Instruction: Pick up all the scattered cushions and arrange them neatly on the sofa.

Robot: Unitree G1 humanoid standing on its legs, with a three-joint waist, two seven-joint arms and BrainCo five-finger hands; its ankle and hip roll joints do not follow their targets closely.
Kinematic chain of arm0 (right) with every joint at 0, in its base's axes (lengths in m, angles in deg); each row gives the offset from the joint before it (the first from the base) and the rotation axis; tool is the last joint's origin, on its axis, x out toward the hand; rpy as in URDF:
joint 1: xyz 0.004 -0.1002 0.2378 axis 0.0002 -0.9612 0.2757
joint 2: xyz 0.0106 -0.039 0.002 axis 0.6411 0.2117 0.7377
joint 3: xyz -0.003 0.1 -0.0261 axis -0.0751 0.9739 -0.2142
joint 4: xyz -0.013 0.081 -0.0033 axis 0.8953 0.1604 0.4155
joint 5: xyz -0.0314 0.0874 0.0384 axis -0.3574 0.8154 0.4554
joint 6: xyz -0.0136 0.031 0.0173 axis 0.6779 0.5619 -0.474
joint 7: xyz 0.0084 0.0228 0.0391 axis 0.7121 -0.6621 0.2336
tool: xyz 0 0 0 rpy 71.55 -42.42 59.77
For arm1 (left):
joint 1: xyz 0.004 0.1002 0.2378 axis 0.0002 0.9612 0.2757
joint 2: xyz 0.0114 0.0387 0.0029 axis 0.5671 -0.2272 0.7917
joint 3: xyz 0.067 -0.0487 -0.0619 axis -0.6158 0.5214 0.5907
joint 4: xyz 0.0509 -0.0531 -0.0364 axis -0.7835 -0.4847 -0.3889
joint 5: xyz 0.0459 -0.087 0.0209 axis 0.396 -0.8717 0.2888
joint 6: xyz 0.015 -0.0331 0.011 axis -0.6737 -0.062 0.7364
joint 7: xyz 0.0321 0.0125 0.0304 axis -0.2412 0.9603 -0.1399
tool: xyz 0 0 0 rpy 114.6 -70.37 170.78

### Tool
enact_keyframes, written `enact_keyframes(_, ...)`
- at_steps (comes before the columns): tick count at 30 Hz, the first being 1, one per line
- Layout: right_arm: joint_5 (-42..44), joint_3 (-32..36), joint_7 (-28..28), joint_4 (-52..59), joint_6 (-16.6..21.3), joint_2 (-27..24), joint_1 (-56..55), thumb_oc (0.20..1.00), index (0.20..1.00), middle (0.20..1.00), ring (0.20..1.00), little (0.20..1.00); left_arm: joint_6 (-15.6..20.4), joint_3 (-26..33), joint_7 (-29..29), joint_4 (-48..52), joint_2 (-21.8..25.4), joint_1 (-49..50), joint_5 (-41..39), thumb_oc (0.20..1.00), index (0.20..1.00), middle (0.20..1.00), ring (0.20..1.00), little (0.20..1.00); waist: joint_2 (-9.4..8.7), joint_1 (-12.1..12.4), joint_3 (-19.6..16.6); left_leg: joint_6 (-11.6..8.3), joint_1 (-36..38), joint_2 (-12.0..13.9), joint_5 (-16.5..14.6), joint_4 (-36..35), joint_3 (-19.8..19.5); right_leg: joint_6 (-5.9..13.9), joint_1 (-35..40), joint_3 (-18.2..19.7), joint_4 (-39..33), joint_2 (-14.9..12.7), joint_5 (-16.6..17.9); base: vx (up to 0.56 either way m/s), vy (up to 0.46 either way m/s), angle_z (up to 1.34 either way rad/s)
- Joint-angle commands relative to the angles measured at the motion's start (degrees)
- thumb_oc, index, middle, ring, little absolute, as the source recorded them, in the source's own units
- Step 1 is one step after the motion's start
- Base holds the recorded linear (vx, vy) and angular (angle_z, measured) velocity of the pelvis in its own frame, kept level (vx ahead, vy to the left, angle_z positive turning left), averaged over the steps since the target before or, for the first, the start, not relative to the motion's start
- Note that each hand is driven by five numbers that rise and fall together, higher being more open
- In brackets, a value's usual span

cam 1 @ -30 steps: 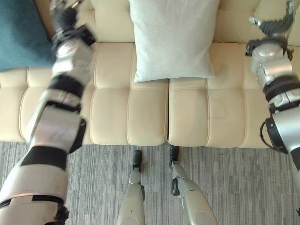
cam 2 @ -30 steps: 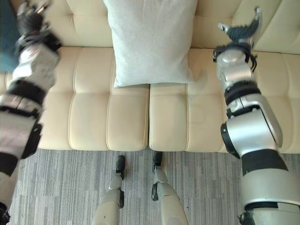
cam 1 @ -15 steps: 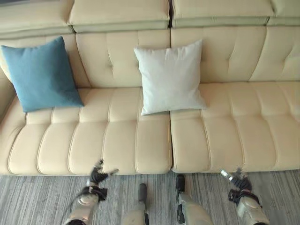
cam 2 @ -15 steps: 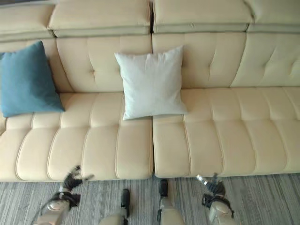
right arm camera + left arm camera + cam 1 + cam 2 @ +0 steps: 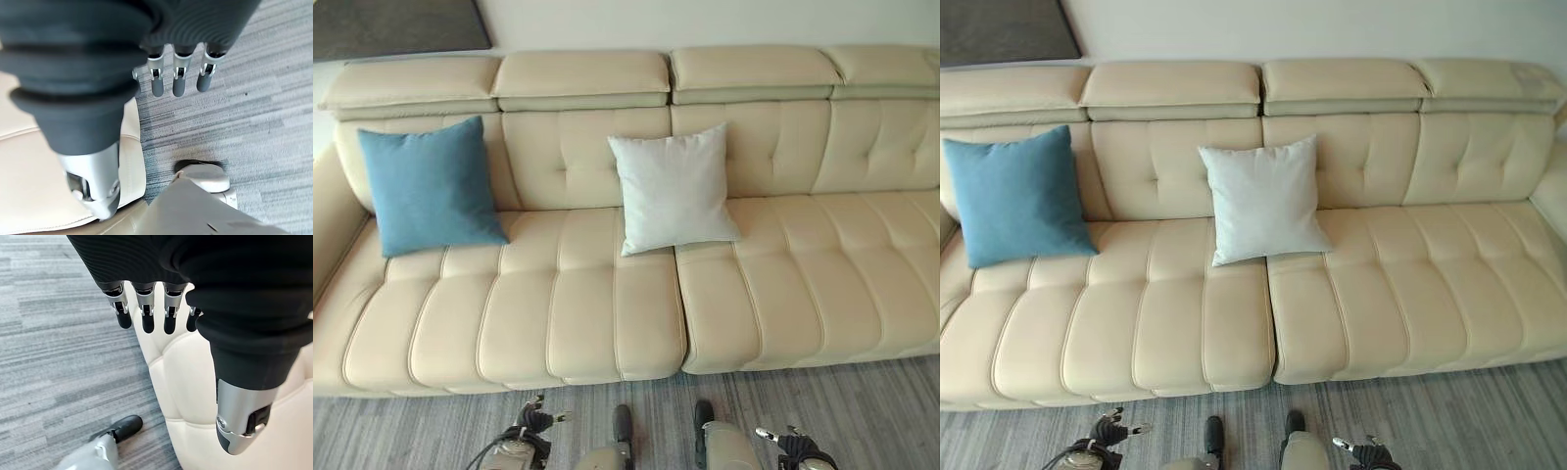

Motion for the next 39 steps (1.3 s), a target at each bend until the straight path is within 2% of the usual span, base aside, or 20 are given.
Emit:
enact_keyframes(1,-1.28,0.21,-0.52,1.56,0.76,-1.78,1.33,1.0,1.0,1.0,1.0,1.0,-0.86,3.25,1.69,-1.55,0.82,-1.99,2.32,1.0,1.0,1.0,1.0,1.0,-1.46,0.78,0.52,-6.89,3.81,-1.77,-6.84,-0.39,-2.01,-0.38,9.98,1.62,-16.72,-0.07,4.08,-0.1,-0.048,-0.24)
enact_keyframes(3,-1.27,0.29,-0.87,1.8,0.74,-1.69,1.15,1.0,1.0,1.0,1.0,1.0,-0.89,4.28,2.08,-1.79,1.27,-1.44,1.67,1.0,1.0,1.0,1.0,1.0,-2.03,1.73,-0.36,-7.12,2.47,-1.98,-5.81,-0.39,-0.86,-0.22,12.99,1.42,-19.16,0.12,3.36,-0.18,-0.081,-0.31)
enact_keyframes(4,-1.71,-0.44,-1.25,2.1,0.78,-1.49,1.36,1.0,1.0,1.0,1.0,1.0,-1.01,5.22,2.54,-2.13,1.6,-1.22,1.07,1.0,1.0,1.0,1.0,1.0,-2.48,2.63,-0.87,-7.64,1.22,-1.59,-4.58,-0.64,0.22,-0.56,14.02,1.11,-22.78,0.33,2.97,-0.2,-0.121,-0.27)
enact_keyframes(7,-1.84,-1.11,-1.34,2.37,0.61,-1.68,1.49,1.0,1.0,1.0,1.0,1.0,-0.98,5.83,2.73,-2.23,1.62,-1.02,0.14,1.0,1.0,1.0,1.0,1.0,-2.36,2.7,-1.51,-8.65,0.75,-0.6,-3.15,-0.85,0.54,-1.58,15.11,1.19,-26.7,1.24,2.44,-0.13,-0.129,-0.39)
enact_keyframes(14,-0.41,-1.35,-1.99,2.93,1.3,-2.17,1.2,1.0,1.0,1.0,1.0,1.0,-0.99,4.81,2.32,-0.78,-0.9,-1.03,-1.75,1.0,1.0,1.0,1.0,1.0,-0.42,2.27,0.5,-11.99,-1.42,2.75,1.41,0.63,-0.32,-4.47,17.92,0.2,-30.56,4.5,1.78,-0.18,-0.182,-0.02)
enact_keyframes(16,-0.08,-1.46,-2.0,2.59,1.22,-2.57,1.73,1.0,1.0,1.0,1.0,1.0,-0.68,4.35,1.87,-0.27,-1.78,-1.8,-3.12,1.0,1.0,1.0,1.0,1.0,-0.39,2.13,2.15,-12.28,-3.06,2.63,0.08,5.14,-1.52,-5.16,16.78,-0.36,-29.42,4.06,2.13,-0.27,-0.095,0.21)
enact_keyframes(19,-0.7,-1.58,-1.48,1.6,0.95,-3.18,2.09,1.0,1.0,1.0,1.0,1.0,-0.74,4.15,1.05,-0.61,-2.86,-1.35,-3.22,1.0,1.0,1.0,1.0,1.0,-1.33,1.33,1.35,-11.53,-0.61,1.16,-5.43,9.31,-2.41,-5.17,15.18,-0.93,-28.91,2.46,3.63,-0.11,-0.031,0.27)
enact_keyframes(21,-0.85,-1.44,-1.43,1.31,1.14,-3.25,2.3,1.0,1.0,1.0,1.0,1.0,-0.62,4.13,0.78,-1.11,-3.58,-1.2,-3.35,1.0,1.0,1.0,1.0,1.0,-1.23,0.75,0.76,-11.59,1.55,0.96,-7.35,9.68,-3.12,-5.07,14.77,-1.14,-29.37,2.26,4.09,-0.04,0.032,0.33)
enact_keyframes(22,-0.85,-1.12,-1.32,1.12,1.05,-3.19,1.55,1.0,1.0,1.0,1.0,1.0,-0.81,3.52,0.63,-1.05,-4.27,-0.5,-3.26,1.0,1.0,1.0,1.0,1.0,0.13,-0.44,-0.6,-11.54,4.67,2.02,-6.85,4.86,-2.31,-4.65,14.37,-1.87,-30.75,3.11,4.58,0.01,0.081,0.19)
enact_keyframes(25,-0.54,-0.89,-1.55,1.17,1.05,-2.83,1.32,1.0,1.0,1.0,1.0,1.0,-1.07,2.61,0.73,-1.04,-4.52,-0.45,-2.27,1.0,1.0,1.0,1.0,1.0,0.79,-1.12,-1.79,-11.52,7.45,1.55,-5.92,-1.28,-2.33,-4.07,14.42,-2.23,-32.0,3.34,5.48,0.04,0.101,0.36)
enact_keyframes(33,-0.67,-1.16,-1.35,1.51,0.71,-1.74,0.45,1.0,1.0,1.0,1.0,1.0,-1.27,2.3,0.71,-0.59,-4.5,-0.2,-1.7,1.0,1.0,1.0,1.0,1.0,0.03,-1.07,-1.96,-10.5,9.45,0.64,-7.33,-1.75,-1.84,-2.79,15.85,-0.98,-32.39,1.95,6.59,0.02,0.081,-0.04)
enact_keyframes(36,0.32,-0.47,-1.22,1.35,0.42,-1.18,-0.02,1.0,1.0,1.0,1.0,1.0,-1.53,1.3,0.75,-0.63,-4.37,-0.83,-0.49,1.0,1.0,1.0,1.0,1.0,-0.15,-1.87,-1.31,-9.56,9.56,-0.02,-7.91,-1.75,-1.04,-2.28,14.43,0.36,-29.99,1.23,6.58,-0.05,0.096,-0.21)
enact_keyframes(39,0.89,0.13,-1.69,1.86,0.11,-0.85,0.36,1.0,1.0,1.0,1.0,1.0,-1.32,-0.36,1.06,-0.1,-4.28,-2.69,0.33,1.0,1.0,1.0,1.0,1.0,0.12,-2.98,0.9,-8.11,8.84,-0.75,-8.59,-1.43,1.94,-1.11,8.6,1.45,-22.07,0.39,5.94,-0.13,0.138,-0.68)
